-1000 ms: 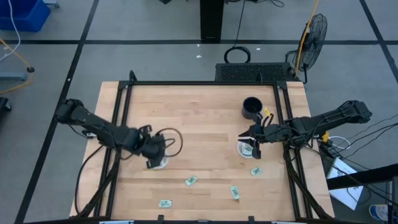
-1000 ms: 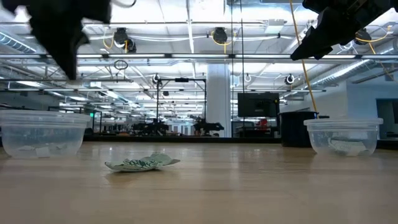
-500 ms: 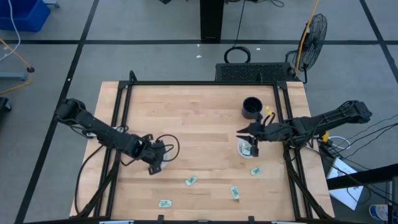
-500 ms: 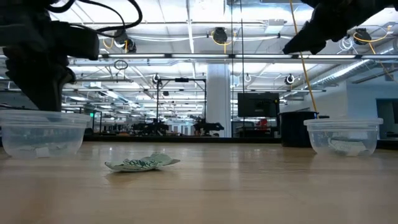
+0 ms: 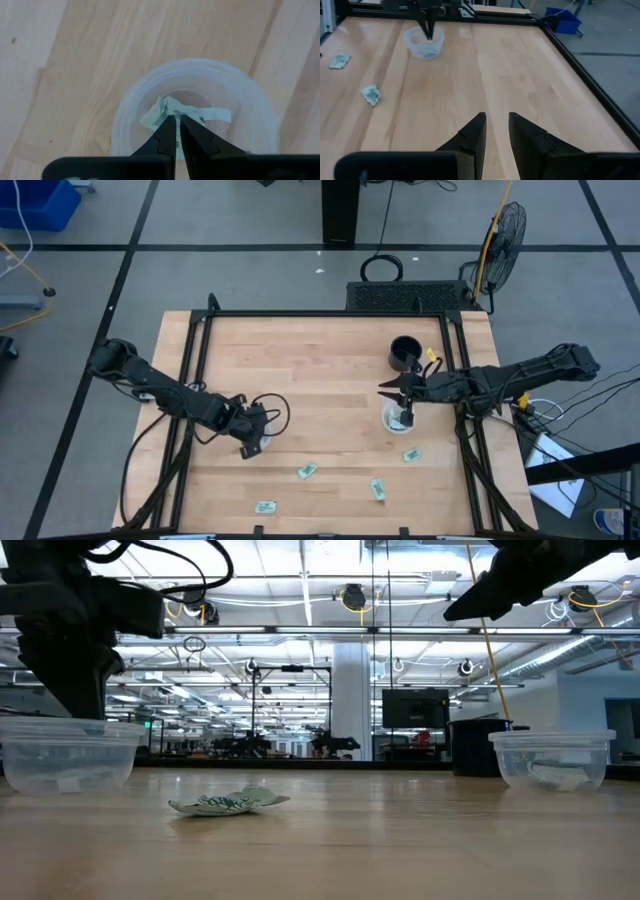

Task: Pick and place items into bin
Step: Put the white stevia packet into the left transparent bin

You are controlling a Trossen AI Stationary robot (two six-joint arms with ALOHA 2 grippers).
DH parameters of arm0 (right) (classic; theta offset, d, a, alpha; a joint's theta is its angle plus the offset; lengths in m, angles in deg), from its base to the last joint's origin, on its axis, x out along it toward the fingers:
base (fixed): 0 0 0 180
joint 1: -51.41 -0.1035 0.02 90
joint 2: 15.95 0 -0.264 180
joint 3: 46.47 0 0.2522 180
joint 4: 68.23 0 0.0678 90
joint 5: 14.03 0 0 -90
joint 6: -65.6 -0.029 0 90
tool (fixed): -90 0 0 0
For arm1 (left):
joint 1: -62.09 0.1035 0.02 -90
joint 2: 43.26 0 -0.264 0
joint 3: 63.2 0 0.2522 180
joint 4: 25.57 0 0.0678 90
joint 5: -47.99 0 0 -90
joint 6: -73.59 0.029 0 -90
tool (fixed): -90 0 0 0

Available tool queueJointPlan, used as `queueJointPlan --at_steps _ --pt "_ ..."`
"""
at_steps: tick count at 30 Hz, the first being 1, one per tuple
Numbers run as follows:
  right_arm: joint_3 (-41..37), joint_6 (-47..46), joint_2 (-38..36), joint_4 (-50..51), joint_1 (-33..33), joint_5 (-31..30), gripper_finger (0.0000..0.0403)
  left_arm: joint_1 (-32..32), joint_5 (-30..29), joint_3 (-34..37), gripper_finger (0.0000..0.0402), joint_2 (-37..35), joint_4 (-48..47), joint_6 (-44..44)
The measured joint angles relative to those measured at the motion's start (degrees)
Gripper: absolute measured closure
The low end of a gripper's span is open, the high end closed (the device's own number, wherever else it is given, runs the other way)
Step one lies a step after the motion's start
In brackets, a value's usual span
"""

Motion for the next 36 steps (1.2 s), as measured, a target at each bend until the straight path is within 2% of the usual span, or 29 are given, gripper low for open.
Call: queueJointPlan --at_steps 6,11,14,19,23,31,36 --pt "0.0 0.0 1.6 -0.1 1.9 0.0 0.0328 0.0 3.1 -6.0 0.0369 0.0 -0.1 4.5" --pt "0.0 0.2 4.1 -0.5 3.2 0.2 0.0328 0.2 0.0 -11.9 0.0369 0.0 4.0 12.8" --pt "0.0 0.2 5.2 -2.2 3.6 0.2 0.0328 1.0 -1.1 -12.2 0.0369 0.0 9.7 19.6" --pt "0.0 1.1 6.0 -4.3 3.6 3.5 0.0328 3.6 -1.7 -10.2 0.0368 1.1 17.6 24.8" --pt "0.0 1.9 6.1 -4.4 3.6 4.6 0.0328 5.3 2.3 -9.9 0.0349 4.2 21.2 25.6" --pt "0.0 1.9 6.1 -6.6 3.6 4.6 0.0328 5.5 11.7 -10.0 0.0269 15.8 35.8 28.3" --pt "0.0 1.9 6.1 -6.3 3.6 4.6 0.0328 3.4 14.7 -10.0 0.0255 23.3 42.3 31.2"
